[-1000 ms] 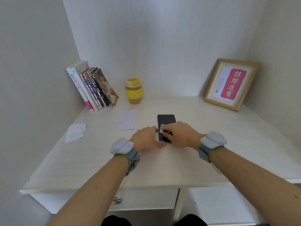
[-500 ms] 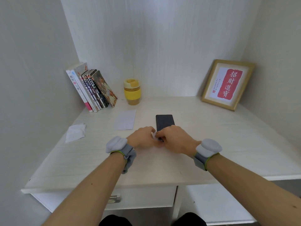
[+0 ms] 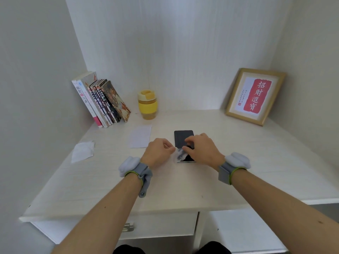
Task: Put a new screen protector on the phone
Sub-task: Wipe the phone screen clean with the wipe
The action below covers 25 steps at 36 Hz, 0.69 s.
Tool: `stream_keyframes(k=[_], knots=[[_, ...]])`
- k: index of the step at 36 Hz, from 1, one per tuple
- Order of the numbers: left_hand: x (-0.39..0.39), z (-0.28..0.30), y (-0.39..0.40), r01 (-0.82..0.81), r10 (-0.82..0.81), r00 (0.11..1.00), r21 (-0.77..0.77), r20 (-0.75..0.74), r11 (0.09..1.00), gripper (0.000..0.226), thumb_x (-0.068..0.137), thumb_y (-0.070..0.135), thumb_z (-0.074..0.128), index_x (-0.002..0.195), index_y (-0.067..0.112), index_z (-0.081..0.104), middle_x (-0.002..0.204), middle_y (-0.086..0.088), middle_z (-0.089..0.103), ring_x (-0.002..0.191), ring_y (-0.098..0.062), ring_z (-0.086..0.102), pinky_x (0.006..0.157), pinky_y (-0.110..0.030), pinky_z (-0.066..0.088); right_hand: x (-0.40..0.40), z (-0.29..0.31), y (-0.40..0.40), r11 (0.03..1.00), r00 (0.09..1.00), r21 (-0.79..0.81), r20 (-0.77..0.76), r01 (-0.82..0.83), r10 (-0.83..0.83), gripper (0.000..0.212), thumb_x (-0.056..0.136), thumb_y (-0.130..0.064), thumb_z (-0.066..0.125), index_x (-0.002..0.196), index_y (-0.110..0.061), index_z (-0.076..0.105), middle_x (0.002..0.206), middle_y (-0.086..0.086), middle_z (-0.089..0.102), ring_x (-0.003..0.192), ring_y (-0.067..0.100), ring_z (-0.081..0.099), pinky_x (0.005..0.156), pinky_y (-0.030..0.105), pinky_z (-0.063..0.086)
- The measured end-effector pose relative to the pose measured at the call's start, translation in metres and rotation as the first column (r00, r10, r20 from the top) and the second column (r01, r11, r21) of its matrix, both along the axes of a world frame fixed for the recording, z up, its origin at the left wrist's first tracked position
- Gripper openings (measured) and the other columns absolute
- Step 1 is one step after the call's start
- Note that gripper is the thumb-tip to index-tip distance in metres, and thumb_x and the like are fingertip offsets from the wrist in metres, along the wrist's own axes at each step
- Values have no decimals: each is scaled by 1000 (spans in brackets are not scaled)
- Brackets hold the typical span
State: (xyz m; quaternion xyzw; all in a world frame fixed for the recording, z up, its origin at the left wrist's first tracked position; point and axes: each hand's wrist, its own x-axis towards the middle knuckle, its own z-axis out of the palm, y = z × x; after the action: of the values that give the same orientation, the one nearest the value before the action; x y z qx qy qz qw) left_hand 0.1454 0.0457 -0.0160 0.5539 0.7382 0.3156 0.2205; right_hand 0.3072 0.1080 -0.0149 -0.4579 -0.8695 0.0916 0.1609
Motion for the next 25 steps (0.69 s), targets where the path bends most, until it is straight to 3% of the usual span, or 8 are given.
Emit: stream_keyframes(k=[3, 6, 10, 13, 16, 20, 25], knots=[[-2, 2, 0, 16, -19, 998, 48, 55, 999, 12, 92, 28, 58, 96, 19, 66, 90, 4, 61, 83, -12, 55, 67, -19, 42, -4, 1, 1, 1000, 999, 8, 44, 18, -18, 39, 95, -42, 53, 124, -18, 61, 113, 2, 64, 111, 27, 47, 95, 38, 42], [-4, 3, -1, 33, -44, 990, 84, 135, 996, 9, 93, 28, 57, 93, 21, 62, 88, 2, 62, 75, -14, 56, 69, -24, 45, -8, 2, 2, 997, 1000, -68, 11, 24, -23, 35, 95, -39, 55, 121, -18, 64, 109, 0, 66, 111, 26, 47, 96, 38, 42], [-4, 9, -4, 22, -47, 973, 112, 227, 993, 13, 95, 28, 53, 96, 17, 59, 76, 4, 59, 59, -9, 52, 57, -21, 39, -11, 8, 4, 973, 987, -232, -153, 3, -40, 23, 91, -34, 63, 110, -22, 70, 100, -4, 70, 106, 20, 58, 96, 36, 47], [-6, 15, -6, -9, -26, 963, 130, 270, 991, 15, 95, 27, 53, 98, 15, 60, 76, 3, 61, 61, -10, 53, 61, -23, 41, -14, 16, 2, 946, 957, -322, -286, -40, -56, 11, 90, -27, 65, 95, -21, 72, 94, -3, 69, 92, 15, 63, 86, 29, 52], [-8, 22, -9, -23, -26, 939, 138, 343, 990, 16, 96, 26, 52, 100, 12, 59, 79, -3, 64, 65, -15, 52, 61, -27, 42, -19, 23, -1, 936, 926, -346, -372, -69, -69, 15, 91, -27, 64, 100, -17, 70, 97, -2, 68, 89, 14, 62, 76, 21, 49], [-14, 32, -16, -38, -45, 844, 144, 535, 989, 14, 96, 21, 54, 100, 9, 59, 76, -2, 60, 61, -14, 49, 53, -25, 38, -34, 30, -8, 906, 892, -411, -440, -97, -104, 27, 95, -33, 55, 111, -15, 66, 108, 0, 66, 97, 15, 61, 78, 20, 46], [-29, 42, -30, -60, -58, 702, 140, 710, 988, 12, 96, 17, 54, 103, 9, 60, 81, -7, 58, 62, -15, 51, 56, -28, 40, -59, 39, -25, 793, 856, -571, -499, -212, -131, 38, 102, -37, 40, 107, -9, 66, 92, 2, 68, 84, 16, 63, 67, 25, 43]])
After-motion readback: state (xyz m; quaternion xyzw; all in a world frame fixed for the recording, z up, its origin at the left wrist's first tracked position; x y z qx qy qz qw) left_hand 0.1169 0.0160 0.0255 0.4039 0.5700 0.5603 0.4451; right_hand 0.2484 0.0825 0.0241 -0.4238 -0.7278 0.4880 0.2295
